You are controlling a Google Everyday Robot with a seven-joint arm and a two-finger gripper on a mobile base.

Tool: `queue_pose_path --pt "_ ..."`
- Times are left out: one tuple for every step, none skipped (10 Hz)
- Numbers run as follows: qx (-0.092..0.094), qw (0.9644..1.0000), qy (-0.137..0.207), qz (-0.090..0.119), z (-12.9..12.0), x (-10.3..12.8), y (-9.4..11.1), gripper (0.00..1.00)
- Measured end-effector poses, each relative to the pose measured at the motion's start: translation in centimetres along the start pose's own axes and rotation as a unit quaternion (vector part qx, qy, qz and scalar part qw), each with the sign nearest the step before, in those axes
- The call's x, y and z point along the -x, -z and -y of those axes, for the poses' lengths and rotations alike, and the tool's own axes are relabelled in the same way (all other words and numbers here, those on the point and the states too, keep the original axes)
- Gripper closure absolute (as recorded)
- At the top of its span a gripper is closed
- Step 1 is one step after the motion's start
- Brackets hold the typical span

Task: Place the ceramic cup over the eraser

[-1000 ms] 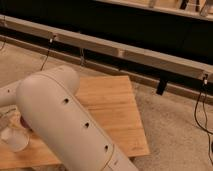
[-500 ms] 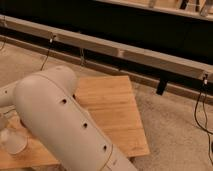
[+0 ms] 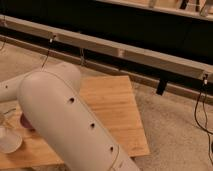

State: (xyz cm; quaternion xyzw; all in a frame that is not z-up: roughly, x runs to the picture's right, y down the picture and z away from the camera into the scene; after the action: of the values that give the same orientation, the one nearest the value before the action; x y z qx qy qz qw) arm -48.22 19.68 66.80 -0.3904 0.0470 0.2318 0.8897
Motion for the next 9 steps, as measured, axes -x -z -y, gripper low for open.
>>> queue_pose_path --pt "-0.008 0.9999 -0.002 0.013 0.7 0.0 2.1 1.0" --pt "-0.016 0.9997 -0.005 0.019 1.4 -0.2 3.5 1.0" --pt "-0.027 0.9992 -0.012 0.028 2.4 -0.5 5.2 1.0" --pt "-0.042 0.998 -0.028 0.038 4.0 -1.2 7.4 1.0" --pt "-0.048 0.9974 -0.034 0.043 4.6 -1.5 8.1 1.0" --pt "-0.057 0.996 -0.047 0.051 5.7 -2.2 9.6 1.0" --pt "-0.065 0.9945 -0.057 0.058 6.6 -2.7 10.8 1.0" --pt "-0.072 0.9932 -0.067 0.063 7.4 -3.3 11.7 1.0" --pt "-0.078 0.9914 -0.081 0.067 8.5 -4.0 12.6 1.0"
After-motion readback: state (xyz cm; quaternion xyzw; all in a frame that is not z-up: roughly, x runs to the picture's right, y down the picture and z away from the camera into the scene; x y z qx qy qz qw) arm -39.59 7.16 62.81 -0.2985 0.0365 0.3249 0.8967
